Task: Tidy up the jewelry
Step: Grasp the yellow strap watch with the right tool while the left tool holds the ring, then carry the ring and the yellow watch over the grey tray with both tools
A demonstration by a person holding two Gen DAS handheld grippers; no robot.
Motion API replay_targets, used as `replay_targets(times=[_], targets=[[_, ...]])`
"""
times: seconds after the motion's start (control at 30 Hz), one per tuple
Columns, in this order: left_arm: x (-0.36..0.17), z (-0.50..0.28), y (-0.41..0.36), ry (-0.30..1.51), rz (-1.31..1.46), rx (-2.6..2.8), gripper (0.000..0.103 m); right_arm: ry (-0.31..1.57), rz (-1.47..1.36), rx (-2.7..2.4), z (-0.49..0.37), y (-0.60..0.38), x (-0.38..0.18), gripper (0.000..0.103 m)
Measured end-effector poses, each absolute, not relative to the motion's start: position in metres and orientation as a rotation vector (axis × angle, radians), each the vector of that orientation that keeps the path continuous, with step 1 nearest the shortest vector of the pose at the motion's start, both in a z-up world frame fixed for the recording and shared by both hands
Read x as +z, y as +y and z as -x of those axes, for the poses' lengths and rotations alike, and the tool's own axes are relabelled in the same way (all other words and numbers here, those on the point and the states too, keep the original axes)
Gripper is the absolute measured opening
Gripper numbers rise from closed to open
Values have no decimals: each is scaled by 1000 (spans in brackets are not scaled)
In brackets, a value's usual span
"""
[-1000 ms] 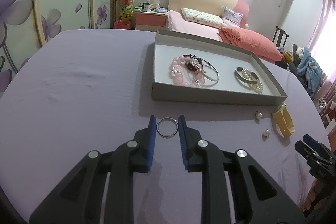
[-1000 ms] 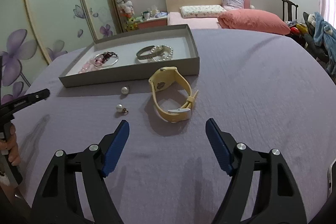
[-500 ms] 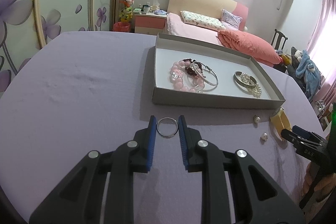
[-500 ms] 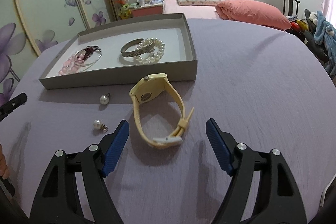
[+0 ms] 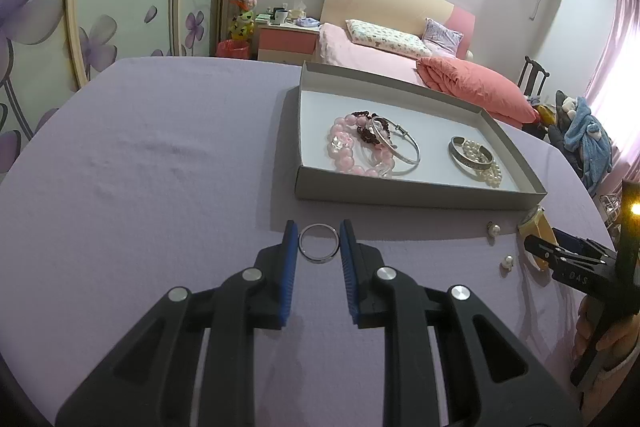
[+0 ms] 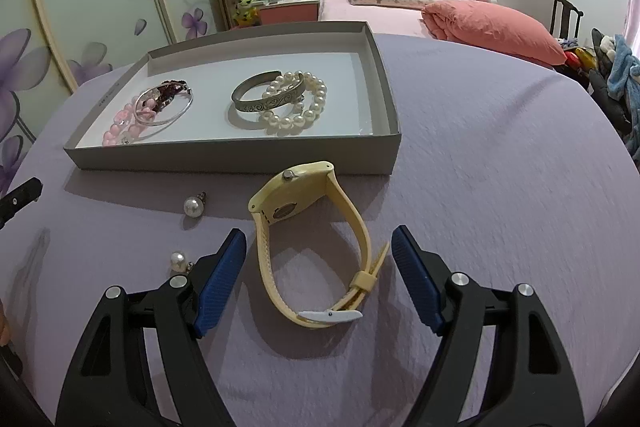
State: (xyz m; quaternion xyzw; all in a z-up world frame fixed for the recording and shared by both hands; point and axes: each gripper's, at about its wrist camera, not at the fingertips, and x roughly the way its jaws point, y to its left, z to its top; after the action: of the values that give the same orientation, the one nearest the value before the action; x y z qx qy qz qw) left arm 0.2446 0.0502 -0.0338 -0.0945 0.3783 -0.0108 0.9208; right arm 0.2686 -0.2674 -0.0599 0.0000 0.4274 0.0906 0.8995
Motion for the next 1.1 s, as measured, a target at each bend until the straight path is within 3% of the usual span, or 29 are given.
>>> replay_targets(times=[0.07, 0.13, 0.2, 0.27, 1.1], targets=[[-34, -245, 51, 777, 195, -22, 22, 885, -1, 186, -271, -268, -60, 73], [-35, -245, 51, 777, 196, -22, 22, 891, -3, 189, -271, -268, -61, 61], [-34, -245, 51, 778, 196, -22, 22, 888, -12, 200, -272, -269, -60, 42], [-34, -245, 51, 776, 197, -21, 22, 882, -31, 198, -268, -272, -58, 38], [-20, -209, 44, 717, 225, -51, 22, 657, -131, 227, -197, -271, -13, 37]])
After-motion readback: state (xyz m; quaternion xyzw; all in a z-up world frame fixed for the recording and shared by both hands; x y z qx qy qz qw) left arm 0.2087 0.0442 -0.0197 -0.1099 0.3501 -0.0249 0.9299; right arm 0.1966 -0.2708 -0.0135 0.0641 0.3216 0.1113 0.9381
